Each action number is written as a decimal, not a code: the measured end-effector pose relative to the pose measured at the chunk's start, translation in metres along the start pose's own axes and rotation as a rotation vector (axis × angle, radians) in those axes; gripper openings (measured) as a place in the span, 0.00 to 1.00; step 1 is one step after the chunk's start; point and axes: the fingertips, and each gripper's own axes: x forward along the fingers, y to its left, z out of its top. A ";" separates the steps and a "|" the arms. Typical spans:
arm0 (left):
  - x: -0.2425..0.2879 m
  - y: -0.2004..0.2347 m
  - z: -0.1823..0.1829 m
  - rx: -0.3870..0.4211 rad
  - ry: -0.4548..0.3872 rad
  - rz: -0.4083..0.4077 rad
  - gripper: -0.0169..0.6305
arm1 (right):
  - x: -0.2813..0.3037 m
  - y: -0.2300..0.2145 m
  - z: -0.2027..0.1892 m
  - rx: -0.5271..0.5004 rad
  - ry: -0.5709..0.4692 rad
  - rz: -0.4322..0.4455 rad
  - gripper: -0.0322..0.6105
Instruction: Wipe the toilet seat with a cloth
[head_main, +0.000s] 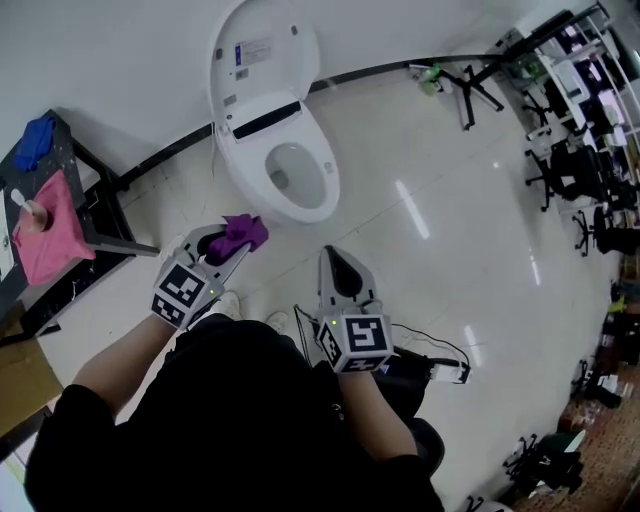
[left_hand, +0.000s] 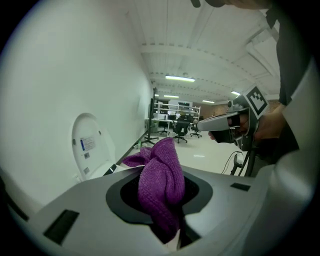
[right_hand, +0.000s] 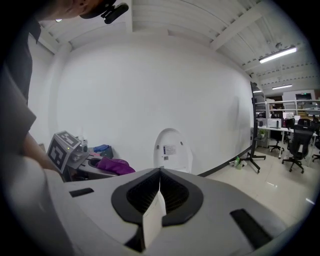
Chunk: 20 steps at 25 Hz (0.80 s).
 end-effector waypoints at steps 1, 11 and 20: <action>-0.008 -0.005 0.003 0.004 -0.004 0.019 0.18 | -0.005 0.004 0.002 -0.009 -0.007 0.023 0.08; -0.067 -0.034 0.039 0.042 -0.069 0.162 0.18 | -0.035 0.035 -0.006 -0.028 -0.015 0.163 0.08; -0.081 -0.033 0.057 0.092 -0.107 0.075 0.18 | -0.038 0.056 0.000 -0.005 -0.037 0.097 0.08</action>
